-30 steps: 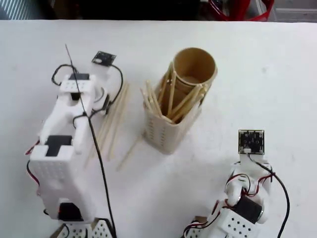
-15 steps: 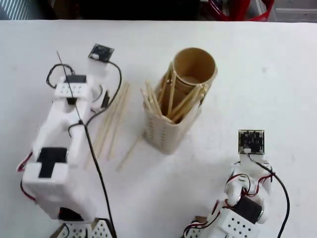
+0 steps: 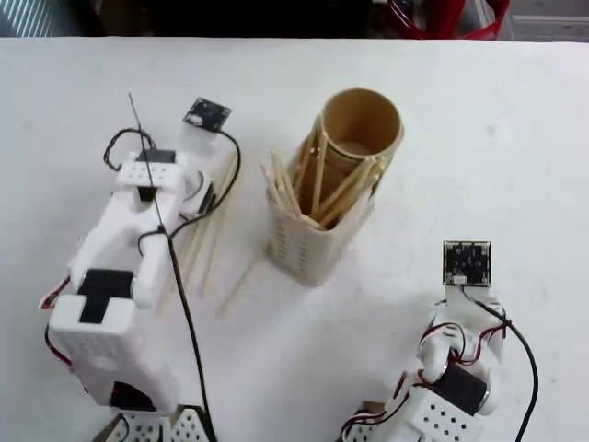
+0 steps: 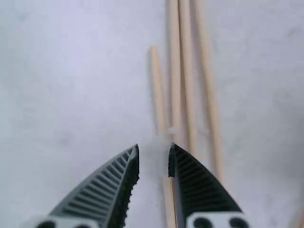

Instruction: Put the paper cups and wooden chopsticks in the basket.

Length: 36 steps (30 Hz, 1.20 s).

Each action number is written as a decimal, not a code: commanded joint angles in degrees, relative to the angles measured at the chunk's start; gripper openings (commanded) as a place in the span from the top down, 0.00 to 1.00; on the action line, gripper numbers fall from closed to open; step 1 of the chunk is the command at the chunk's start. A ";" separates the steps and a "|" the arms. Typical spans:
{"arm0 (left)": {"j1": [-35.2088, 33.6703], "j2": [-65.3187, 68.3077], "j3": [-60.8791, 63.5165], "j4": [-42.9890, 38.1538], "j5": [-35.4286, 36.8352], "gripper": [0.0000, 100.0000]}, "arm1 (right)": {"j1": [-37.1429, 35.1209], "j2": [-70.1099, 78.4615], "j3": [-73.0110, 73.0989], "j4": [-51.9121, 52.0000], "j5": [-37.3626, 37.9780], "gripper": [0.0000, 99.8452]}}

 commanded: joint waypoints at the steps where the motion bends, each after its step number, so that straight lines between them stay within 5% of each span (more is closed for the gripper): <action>1: 0.31 2.15 -5.36 1.58 -0.35 0.88 | 0.66 -0.48 0.53 -1.01 0.26 0.89; 17: -0.84 11.30 -18.46 14.33 2.02 0.98 | 0.66 -0.48 0.53 -1.01 0.26 0.89; 24: -1.19 -14.37 -12.13 13.89 4.92 0.98 | 0.57 -0.48 0.53 -1.01 0.26 0.89; 31: 12.18 -52.62 -3.52 13.63 6.51 0.98 | 0.57 -0.48 0.53 -1.01 0.26 0.89; 36: 22.81 -65.10 -3.60 7.38 6.51 0.98 | 0.66 -0.48 0.53 -1.01 0.26 0.89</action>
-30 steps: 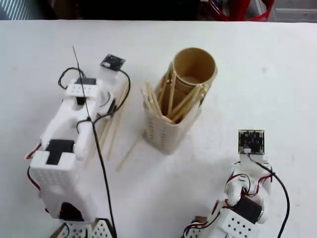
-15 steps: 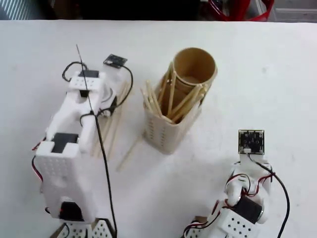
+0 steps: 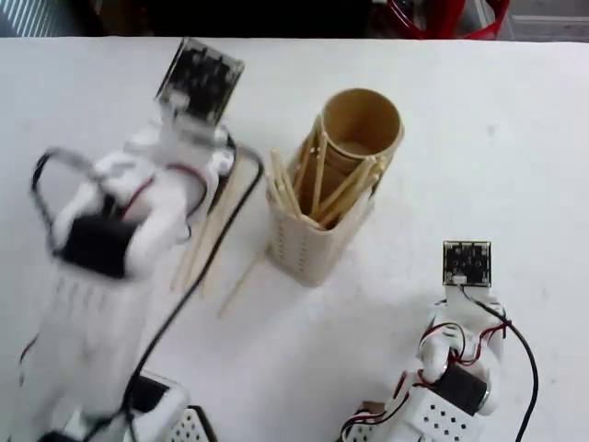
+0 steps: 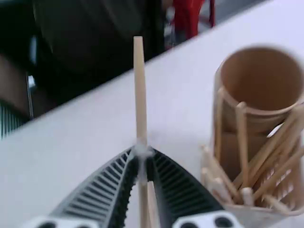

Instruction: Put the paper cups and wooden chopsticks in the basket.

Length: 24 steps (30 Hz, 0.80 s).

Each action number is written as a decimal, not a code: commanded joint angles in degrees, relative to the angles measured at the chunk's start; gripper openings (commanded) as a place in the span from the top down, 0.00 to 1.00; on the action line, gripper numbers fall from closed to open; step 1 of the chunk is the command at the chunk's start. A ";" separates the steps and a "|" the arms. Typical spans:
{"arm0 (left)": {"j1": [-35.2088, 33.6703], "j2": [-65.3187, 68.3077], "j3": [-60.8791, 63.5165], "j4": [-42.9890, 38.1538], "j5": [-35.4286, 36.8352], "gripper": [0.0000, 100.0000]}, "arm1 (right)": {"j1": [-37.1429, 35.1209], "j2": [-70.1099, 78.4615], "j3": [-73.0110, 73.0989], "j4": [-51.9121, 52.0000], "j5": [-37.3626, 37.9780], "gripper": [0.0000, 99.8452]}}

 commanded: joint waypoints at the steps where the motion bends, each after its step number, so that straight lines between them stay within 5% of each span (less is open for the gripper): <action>1: 6.99 -7.87 -0.88 -6.77 0.79 0.98 | 0.66 -0.48 0.53 -1.01 0.26 0.89; 15: 24.40 -5.67 -4.57 -34.90 0.53 0.98 | 0.66 -0.48 0.53 -1.01 0.26 0.89; 24: 23.25 4.00 -3.96 -37.71 0.79 0.98 | 0.66 -0.48 0.53 -1.01 0.26 0.89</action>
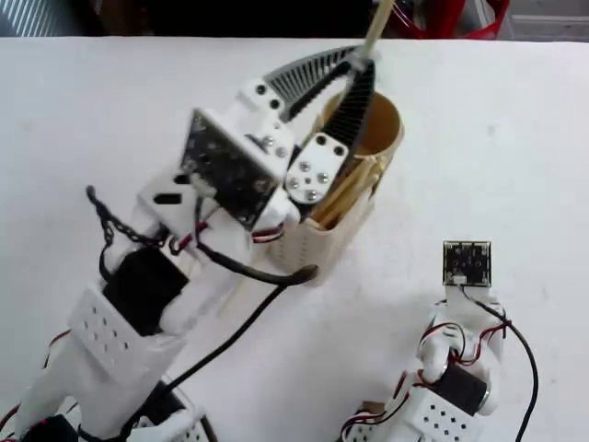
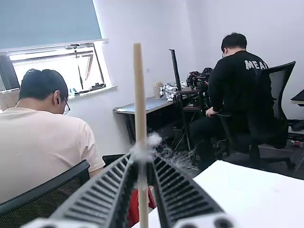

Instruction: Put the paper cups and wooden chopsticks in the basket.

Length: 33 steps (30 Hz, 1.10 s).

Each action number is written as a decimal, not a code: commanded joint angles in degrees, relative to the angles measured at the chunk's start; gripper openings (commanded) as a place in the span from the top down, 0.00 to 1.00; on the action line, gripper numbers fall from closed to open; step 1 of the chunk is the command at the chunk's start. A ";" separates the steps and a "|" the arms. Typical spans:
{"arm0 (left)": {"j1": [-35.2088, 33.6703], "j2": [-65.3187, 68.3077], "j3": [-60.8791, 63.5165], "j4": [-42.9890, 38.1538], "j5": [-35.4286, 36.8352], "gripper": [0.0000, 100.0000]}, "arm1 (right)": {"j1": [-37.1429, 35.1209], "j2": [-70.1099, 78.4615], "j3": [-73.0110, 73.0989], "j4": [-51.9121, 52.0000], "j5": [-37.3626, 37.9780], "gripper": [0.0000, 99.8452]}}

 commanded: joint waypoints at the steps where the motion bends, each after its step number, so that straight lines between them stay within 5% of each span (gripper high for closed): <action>1: -0.40 0.66 -0.26 -1.49 0.62 0.98 | 0.66 -0.48 0.53 -1.01 0.26 0.89; 21: -5.67 0.40 -0.70 3.43 5.89 0.92 | 0.66 -0.48 0.53 -1.01 0.26 0.89; 33: -40.31 12.26 13.19 11.25 8.88 0.92 | 0.66 -0.48 0.53 -1.01 0.26 0.89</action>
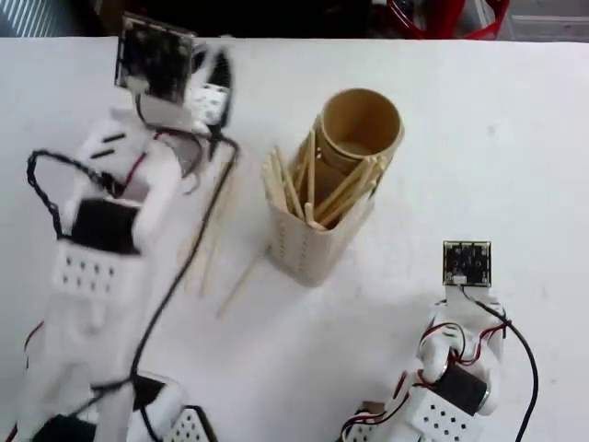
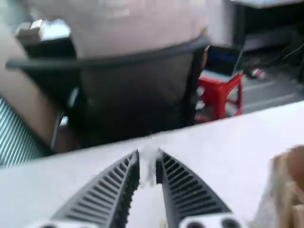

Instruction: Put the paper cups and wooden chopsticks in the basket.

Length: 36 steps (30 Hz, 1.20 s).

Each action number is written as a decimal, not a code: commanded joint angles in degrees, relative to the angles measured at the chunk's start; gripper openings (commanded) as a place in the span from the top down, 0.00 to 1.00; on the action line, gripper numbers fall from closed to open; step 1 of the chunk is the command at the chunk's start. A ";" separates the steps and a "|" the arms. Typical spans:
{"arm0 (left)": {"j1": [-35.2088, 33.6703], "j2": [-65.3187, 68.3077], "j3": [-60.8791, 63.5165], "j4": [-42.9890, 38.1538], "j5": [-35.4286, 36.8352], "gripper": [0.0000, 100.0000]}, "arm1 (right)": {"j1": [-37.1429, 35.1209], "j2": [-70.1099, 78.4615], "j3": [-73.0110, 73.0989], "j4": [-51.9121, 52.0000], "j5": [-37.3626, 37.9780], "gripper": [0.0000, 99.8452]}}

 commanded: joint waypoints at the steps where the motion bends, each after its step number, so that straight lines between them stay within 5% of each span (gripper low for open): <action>1: -6.64 9.19 3.96 0.70 1.32 0.92 | 0.66 -0.48 0.53 -1.01 0.26 0.89; 6: -6.46 26.42 3.52 1.58 -6.15 0.92 | 0.66 -0.48 0.53 -1.01 0.26 0.89; 13: -5.41 42.77 -12.92 19.16 -8.00 0.85 | 0.57 -0.48 0.53 -1.01 0.26 0.89; 21: -3.30 57.10 -26.02 27.25 -10.81 0.86 | 0.66 -0.48 0.53 -1.01 0.26 0.89; 36: -2.33 65.36 -31.38 28.40 -10.64 0.87 | 0.66 -0.48 0.53 -1.01 0.26 0.89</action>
